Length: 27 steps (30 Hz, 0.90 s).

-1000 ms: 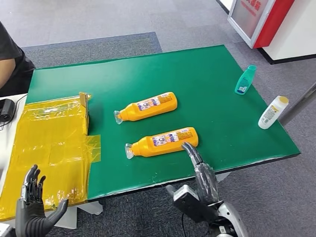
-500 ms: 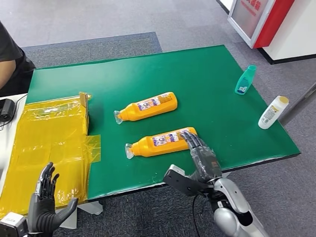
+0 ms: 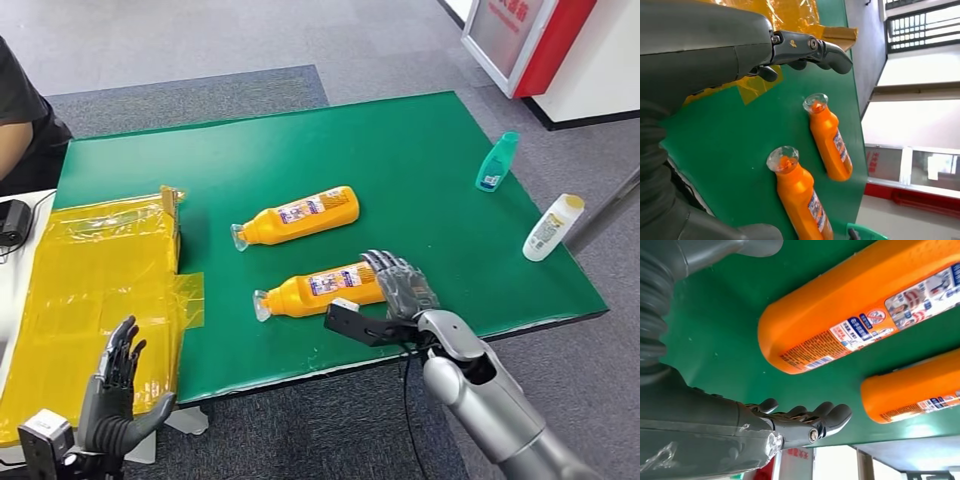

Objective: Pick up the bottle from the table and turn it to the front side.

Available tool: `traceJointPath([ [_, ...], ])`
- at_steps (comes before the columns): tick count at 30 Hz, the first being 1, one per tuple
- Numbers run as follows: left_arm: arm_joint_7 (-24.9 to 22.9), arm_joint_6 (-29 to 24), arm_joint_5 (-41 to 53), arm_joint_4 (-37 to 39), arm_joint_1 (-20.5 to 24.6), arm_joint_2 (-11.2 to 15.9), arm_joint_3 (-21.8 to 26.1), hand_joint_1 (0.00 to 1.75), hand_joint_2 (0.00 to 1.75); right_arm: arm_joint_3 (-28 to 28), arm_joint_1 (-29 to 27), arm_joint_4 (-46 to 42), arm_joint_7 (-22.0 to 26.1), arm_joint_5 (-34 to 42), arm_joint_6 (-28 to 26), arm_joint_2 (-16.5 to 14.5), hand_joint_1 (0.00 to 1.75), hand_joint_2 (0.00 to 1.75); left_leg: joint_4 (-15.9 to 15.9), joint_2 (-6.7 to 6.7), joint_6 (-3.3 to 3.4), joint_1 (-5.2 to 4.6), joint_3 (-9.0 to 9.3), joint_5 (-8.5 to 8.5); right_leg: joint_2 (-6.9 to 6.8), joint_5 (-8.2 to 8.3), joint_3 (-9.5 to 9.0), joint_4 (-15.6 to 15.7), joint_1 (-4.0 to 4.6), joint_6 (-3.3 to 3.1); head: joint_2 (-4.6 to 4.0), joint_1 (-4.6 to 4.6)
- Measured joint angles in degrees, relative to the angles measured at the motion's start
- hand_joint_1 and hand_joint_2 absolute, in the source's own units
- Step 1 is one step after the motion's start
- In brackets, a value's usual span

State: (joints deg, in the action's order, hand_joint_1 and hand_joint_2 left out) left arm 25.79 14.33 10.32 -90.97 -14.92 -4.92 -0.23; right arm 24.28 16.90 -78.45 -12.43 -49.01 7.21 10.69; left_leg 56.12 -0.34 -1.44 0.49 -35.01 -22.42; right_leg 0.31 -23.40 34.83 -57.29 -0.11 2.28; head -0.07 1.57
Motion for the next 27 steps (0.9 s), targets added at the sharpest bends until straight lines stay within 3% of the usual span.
traceJointPath([
  [8, 1.0, -0.3, -1.0, 0.5, 0.7, 1.2, -1.8, 0.00, 1.75, 2.6, 5.8, 7.3, 0.6, -0.3, -0.2, 0.0, 0.00, 1.75, 0.0, -0.01, 0.03, 0.00, -0.02, 0.03, -0.01, 0.02, 0.00, 0.0, 0.00, 0.03, 0.00, 0.00],
  [21, 2.6, -0.5, -1.5, 0.9, 1.2, 1.5, -2.4, 0.00, 1.75, 4.6, 7.7, 11.5, -0.4, -1.2, 0.3, -0.1, 0.00, 1.75, 0.0, -0.02, 0.03, 0.00, -0.03, 0.03, 0.00, 0.02, 0.01, 0.0, 0.00, 0.03, 0.00, 0.00],
  [27, 5.8, -4.0, 4.4, 1.3, 3.1, 2.0, -5.2, 0.00, 1.75, 6.5, 10.4, 17.2, 0.3, -4.3, 1.5, -0.7, 0.00, 1.75, 0.0, -0.02, 0.04, 0.00, -0.03, 0.06, -0.01, 0.07, 0.00, 0.0, 0.00, 0.05, 0.00, 0.01],
])
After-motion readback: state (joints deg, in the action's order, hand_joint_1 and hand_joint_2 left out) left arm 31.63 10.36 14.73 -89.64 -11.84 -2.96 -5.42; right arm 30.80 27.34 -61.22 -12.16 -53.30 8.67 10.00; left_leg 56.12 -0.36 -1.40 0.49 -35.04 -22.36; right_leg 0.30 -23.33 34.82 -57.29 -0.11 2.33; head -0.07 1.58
